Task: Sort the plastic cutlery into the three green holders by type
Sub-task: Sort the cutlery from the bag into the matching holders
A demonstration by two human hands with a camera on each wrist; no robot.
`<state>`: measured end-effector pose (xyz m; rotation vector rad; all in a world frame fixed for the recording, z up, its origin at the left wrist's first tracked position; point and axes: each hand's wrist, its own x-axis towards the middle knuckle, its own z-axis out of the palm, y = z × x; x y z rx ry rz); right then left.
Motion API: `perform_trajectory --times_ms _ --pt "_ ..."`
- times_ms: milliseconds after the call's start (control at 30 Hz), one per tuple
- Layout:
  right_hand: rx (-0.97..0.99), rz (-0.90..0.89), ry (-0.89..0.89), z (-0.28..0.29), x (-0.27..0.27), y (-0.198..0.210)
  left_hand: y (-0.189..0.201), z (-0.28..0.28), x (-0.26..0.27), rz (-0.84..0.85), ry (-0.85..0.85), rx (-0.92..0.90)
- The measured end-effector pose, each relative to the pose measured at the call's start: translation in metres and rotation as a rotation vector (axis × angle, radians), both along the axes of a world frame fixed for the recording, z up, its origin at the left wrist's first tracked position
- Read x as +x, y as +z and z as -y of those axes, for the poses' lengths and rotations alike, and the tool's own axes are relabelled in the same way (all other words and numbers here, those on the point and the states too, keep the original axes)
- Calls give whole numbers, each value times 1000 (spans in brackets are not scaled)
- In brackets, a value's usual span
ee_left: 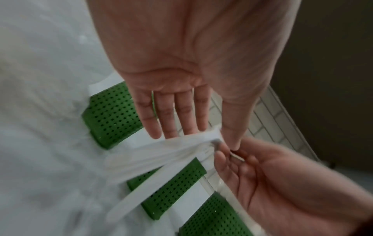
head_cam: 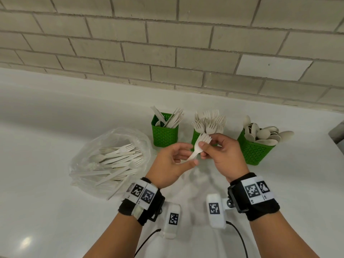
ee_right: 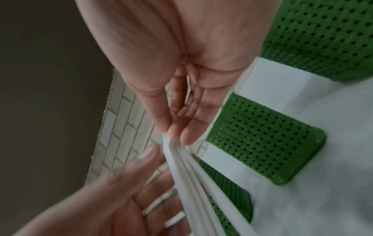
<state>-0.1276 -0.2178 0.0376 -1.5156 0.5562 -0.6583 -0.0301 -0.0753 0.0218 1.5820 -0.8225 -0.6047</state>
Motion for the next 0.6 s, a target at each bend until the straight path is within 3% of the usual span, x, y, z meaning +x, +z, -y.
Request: perform_trajectory --times_ms 67,167,267,467,600 --pt "-83 -43 3 -4 3 0 3 6 -4 154 44 11" --pt "-230 -50 -13 -9 7 3 5 15 -6 238 155 -3" --pt "-290 -35 11 -9 8 3 1 18 -3 249 157 -6" --pt "-340 -205 124 -12 4 -18 -19 13 -2 193 148 52" --pt "-397 -173 86 -11 1 -2 -10 18 -2 193 158 37"
